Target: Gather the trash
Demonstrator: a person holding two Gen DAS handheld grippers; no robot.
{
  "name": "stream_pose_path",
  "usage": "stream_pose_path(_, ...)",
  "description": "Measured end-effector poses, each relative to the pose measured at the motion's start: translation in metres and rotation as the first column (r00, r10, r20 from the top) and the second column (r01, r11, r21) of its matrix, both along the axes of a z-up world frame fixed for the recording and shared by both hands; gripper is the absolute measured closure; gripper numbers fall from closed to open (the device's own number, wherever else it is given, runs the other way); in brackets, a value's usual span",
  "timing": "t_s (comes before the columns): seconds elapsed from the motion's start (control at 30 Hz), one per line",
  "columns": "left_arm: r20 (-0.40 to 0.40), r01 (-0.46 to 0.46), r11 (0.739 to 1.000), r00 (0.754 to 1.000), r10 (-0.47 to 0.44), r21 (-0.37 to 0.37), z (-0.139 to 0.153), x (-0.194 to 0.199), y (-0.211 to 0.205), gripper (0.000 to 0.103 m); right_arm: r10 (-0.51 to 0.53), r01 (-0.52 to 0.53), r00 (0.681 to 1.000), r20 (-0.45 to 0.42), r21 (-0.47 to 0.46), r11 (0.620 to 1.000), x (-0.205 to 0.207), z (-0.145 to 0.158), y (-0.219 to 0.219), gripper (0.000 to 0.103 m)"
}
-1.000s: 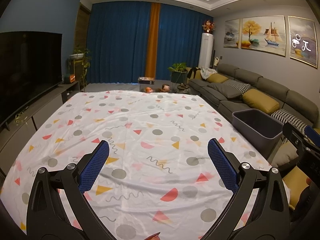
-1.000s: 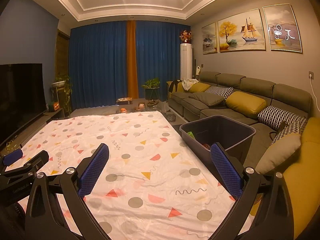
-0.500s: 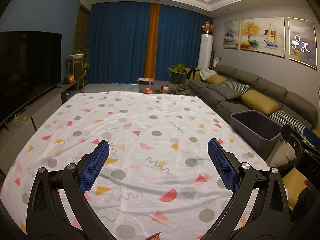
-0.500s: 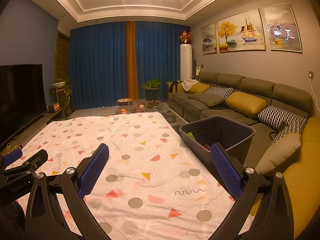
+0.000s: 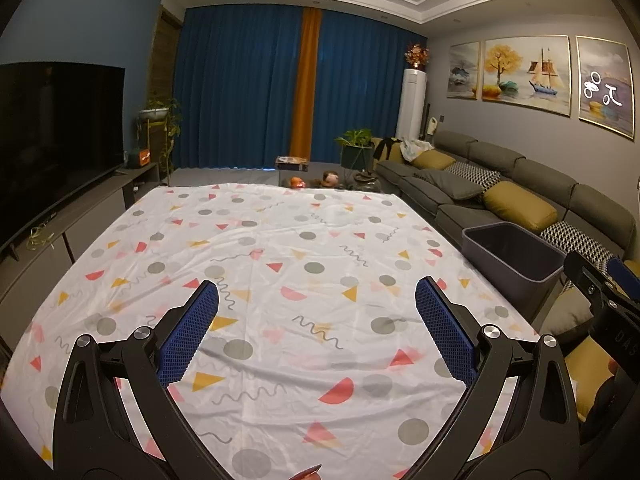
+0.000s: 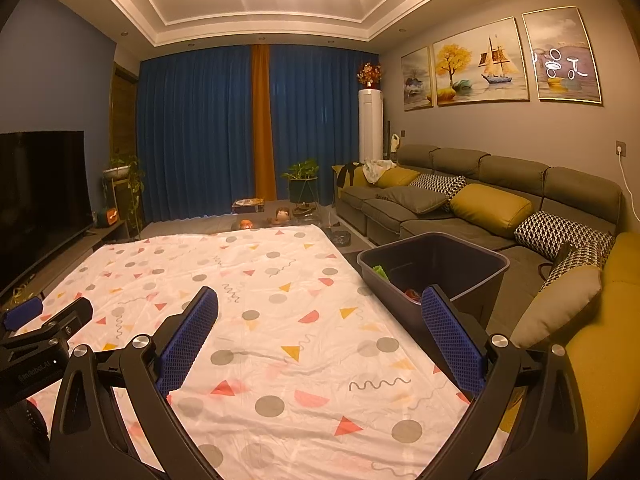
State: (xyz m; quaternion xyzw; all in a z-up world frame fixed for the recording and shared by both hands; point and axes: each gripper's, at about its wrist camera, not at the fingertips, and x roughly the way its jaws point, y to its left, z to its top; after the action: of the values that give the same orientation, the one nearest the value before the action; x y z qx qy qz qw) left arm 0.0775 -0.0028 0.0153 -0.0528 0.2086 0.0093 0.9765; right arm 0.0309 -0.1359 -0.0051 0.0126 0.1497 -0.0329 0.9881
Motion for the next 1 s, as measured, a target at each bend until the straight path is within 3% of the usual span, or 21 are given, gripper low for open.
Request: stream_pose_path(1.0,-0.001,0.001,1.000,1.000,-0.001,0.001,0.0003,-0.0008,0.0008,0.006,-0.002,0.002,1.000,0.001,0.004,1.000,-0.0022,-0.0008,-0.0013,0.005)
